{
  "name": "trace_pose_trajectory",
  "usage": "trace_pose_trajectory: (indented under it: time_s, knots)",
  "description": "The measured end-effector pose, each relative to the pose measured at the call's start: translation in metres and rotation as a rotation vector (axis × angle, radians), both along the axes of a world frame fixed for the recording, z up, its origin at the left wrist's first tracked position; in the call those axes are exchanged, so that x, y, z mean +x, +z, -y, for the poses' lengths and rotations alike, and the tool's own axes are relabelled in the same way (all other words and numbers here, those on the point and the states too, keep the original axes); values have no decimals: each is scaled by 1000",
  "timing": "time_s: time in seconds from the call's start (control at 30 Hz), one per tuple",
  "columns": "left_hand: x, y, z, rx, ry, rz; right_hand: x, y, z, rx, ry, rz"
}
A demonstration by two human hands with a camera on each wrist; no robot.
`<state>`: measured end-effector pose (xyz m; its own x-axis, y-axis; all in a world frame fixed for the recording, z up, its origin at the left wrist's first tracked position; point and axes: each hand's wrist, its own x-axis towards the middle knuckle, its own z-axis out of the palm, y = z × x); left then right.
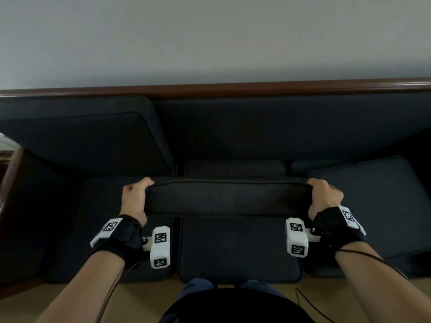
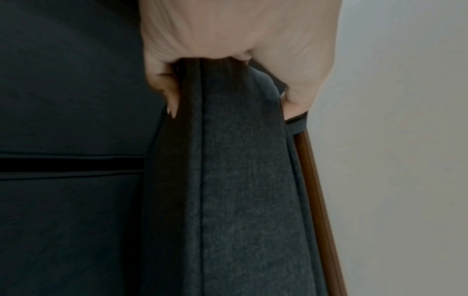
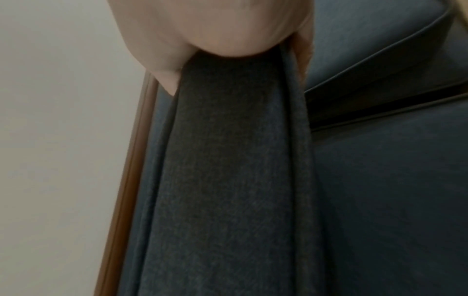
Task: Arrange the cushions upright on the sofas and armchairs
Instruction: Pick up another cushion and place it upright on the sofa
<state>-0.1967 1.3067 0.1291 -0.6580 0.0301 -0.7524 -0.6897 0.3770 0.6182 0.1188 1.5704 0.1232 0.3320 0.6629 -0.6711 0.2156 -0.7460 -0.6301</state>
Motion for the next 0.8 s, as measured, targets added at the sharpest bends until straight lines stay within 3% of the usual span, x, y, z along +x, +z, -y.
trace_pose_trajectory:
  time_s: [0.23, 0.4, 0.5, 0.63, 0.73, 0.8]
  knots:
    - [-24, 9, -65, 37, -90, -2, -17, 11, -61, 109, 13, -39]
    - [-38, 6, -105, 43, -236, -43, -30, 0, -86, 126, 136, -118]
    - [-53, 1, -110, 25, -298, -141, -48, -11, -99, 193, 201, -177]
    - [-59, 12, -116, 155, -367, -217, -76, -17, -113, 240, 263, -235]
    - [-48, 26, -120, 173, -485, -246, -76, -37, -107, 179, 357, -157]
    - [-33, 26, -113, 141, -608, -229, -70, -29, -85, 115, 410, -164]
